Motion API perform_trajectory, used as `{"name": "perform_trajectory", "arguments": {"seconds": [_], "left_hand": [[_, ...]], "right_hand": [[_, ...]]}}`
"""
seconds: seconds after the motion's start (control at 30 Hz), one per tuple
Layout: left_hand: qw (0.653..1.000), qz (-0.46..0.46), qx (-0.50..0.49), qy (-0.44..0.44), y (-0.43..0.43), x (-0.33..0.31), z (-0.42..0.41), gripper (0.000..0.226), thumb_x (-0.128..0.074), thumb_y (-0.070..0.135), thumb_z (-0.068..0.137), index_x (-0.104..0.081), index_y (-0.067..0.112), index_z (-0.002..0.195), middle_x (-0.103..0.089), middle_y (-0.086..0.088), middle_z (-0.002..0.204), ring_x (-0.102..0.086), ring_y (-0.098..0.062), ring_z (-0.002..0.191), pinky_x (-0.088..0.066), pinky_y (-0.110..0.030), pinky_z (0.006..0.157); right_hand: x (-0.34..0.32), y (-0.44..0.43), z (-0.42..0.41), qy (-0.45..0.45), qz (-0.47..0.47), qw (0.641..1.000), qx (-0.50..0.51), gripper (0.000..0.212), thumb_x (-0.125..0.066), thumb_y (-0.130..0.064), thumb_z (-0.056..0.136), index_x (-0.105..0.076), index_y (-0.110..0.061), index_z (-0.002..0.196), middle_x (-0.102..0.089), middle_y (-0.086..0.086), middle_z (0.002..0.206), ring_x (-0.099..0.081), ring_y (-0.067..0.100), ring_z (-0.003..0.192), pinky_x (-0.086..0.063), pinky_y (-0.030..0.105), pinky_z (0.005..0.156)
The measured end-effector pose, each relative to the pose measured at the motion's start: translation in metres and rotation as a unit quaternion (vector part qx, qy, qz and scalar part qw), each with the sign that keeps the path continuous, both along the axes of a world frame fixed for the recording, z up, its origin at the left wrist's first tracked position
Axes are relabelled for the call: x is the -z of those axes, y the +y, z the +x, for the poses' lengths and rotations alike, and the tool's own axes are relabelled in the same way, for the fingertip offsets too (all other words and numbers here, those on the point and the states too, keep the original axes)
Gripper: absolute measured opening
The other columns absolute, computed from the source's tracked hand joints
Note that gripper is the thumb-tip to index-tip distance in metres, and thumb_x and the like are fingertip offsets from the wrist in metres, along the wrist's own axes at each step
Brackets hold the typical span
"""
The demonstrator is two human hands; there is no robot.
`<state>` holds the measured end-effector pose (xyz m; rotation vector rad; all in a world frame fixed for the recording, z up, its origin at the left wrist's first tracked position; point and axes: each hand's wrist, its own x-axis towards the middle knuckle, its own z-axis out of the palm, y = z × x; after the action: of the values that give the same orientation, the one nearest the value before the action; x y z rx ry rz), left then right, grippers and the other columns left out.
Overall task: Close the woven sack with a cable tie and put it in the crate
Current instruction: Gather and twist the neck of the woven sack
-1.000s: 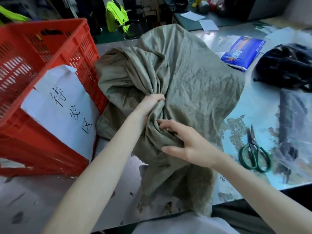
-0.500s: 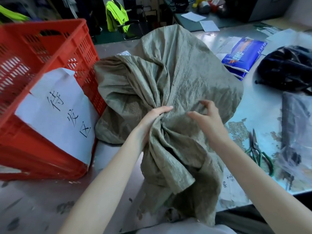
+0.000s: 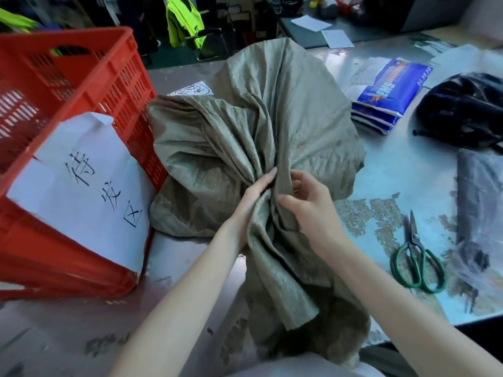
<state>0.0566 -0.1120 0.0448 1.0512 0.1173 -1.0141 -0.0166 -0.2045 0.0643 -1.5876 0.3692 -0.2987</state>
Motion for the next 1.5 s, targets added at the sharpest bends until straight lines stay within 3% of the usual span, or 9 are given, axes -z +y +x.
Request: {"name": "perform_trajectory", "arguments": {"seconds": [0.23, 0.37, 0.47, 0.6, 0.7, 0.83, 1.0, 1.27, 1.5], "left_hand": [[0.999, 0.043, 0.020, -0.003, 0.001, 0.003, 0.010, 0.062, -0.046, 0.036, 0.096, -0.066, 0.008, 0.044, -0.063, -0.007, 0.049, -0.063, -0.016, 0.043, -0.052, -0.020, 0.048], [0.998, 0.063, -0.002, -0.002, 0.004, 0.007, 0.014, 0.029, -0.065, 0.034, 0.080, -0.069, 0.008, 0.068, -0.068, -0.012, 0.073, -0.067, -0.023, 0.064, -0.056, -0.026, 0.064], [0.995, 0.079, -0.046, -0.038, 0.005, 0.012, 0.016, 0.031, -0.075, 0.032, 0.068, -0.070, 0.012, 0.092, -0.064, -0.014, 0.091, -0.063, -0.025, 0.082, -0.051, -0.034, 0.080], [0.982, 0.138, -0.083, -0.103, -0.002, 0.003, 0.019, 0.009, -0.065, 0.016, 0.086, -0.070, 0.009, 0.087, -0.068, -0.004, 0.086, -0.067, -0.004, 0.066, -0.050, -0.014, 0.058], [0.981, 0.147, -0.070, -0.105, -0.004, 0.002, 0.021, 0.016, -0.069, 0.025, 0.085, -0.074, 0.013, 0.096, -0.069, -0.003, 0.114, -0.066, -0.011, 0.099, -0.049, -0.020, 0.082], [0.996, 0.055, -0.035, -0.055, -0.001, 0.006, 0.012, 0.038, -0.073, 0.031, 0.082, -0.068, 0.014, 0.116, -0.070, -0.011, 0.119, -0.066, -0.026, 0.111, -0.047, -0.042, 0.103], [0.997, 0.062, 0.030, -0.035, -0.002, -0.001, 0.008, 0.043, -0.069, 0.030, 0.085, -0.064, 0.010, 0.124, -0.069, -0.013, 0.120, -0.065, -0.027, 0.113, -0.051, -0.038, 0.099], [0.998, 0.005, 0.055, -0.029, 0.001, 0.012, -0.004, 0.045, -0.067, 0.022, 0.085, -0.061, 0.008, 0.127, -0.065, -0.012, 0.125, -0.063, -0.023, 0.113, -0.046, -0.035, 0.104], [0.997, 0.009, 0.077, -0.021, 0.004, 0.008, -0.005, 0.024, -0.066, 0.009, 0.086, -0.070, 0.009, 0.110, -0.074, -0.010, 0.102, -0.072, -0.019, 0.089, -0.057, -0.029, 0.082]], "right_hand": [[0.003, 0.013, -0.014, 0.012, -0.077, 0.993, -0.090, 0.051, -0.060, -0.003, 0.071, -0.059, -0.019, 0.119, -0.070, -0.002, 0.107, -0.067, 0.010, 0.096, -0.051, 0.025, 0.088], [-0.010, 0.000, -0.019, 0.028, -0.096, 0.988, -0.119, 0.040, -0.059, -0.011, 0.072, -0.064, -0.017, 0.111, -0.072, -0.001, 0.105, -0.067, 0.010, 0.098, -0.051, 0.031, 0.094], [-0.019, -0.016, -0.019, 0.014, -0.125, 0.989, -0.081, 0.029, -0.061, -0.002, 0.081, -0.063, -0.014, 0.108, -0.072, -0.001, 0.097, -0.068, 0.013, 0.093, -0.053, 0.030, 0.086], [-0.019, -0.042, -0.009, 0.003, -0.185, 0.980, 0.069, 0.029, -0.060, 0.001, 0.080, -0.058, -0.014, 0.104, -0.063, 0.002, 0.100, -0.060, 0.017, 0.089, -0.048, 0.021, 0.075], [-0.007, -0.058, -0.002, 0.079, -0.211, 0.967, 0.121, 0.039, -0.063, -0.009, 0.079, -0.051, -0.015, 0.116, -0.045, 0.011, 0.122, -0.047, 0.026, 0.110, -0.042, 0.035, 0.097], [0.003, -0.064, 0.001, 0.143, -0.086, 0.981, 0.101, 0.057, -0.072, -0.022, 0.075, -0.041, -0.021, 0.123, -0.038, 0.010, 0.132, -0.049, 0.029, 0.116, -0.045, 0.045, 0.100], [0.000, -0.050, 0.006, 0.078, -0.052, 0.993, 0.071, 0.042, -0.061, 0.000, 0.081, -0.048, -0.020, 0.116, -0.058, 0.005, 0.107, -0.060, 0.017, 0.084, -0.050, 0.028, 0.070], [-0.005, -0.044, 0.016, 0.011, -0.047, 0.998, -0.027, 0.054, -0.054, 0.013, 0.072, -0.058, -0.027, 0.108, -0.063, 0.001, 0.103, -0.065, 0.006, 0.074, -0.051, 0.020, 0.065], [-0.003, -0.055, 0.018, 0.019, -0.025, 0.998, -0.058, 0.043, -0.059, 0.006, 0.079, -0.059, -0.013, 0.118, -0.067, 0.007, 0.108, -0.065, 0.024, 0.096, -0.054, 0.035, 0.085]]}}
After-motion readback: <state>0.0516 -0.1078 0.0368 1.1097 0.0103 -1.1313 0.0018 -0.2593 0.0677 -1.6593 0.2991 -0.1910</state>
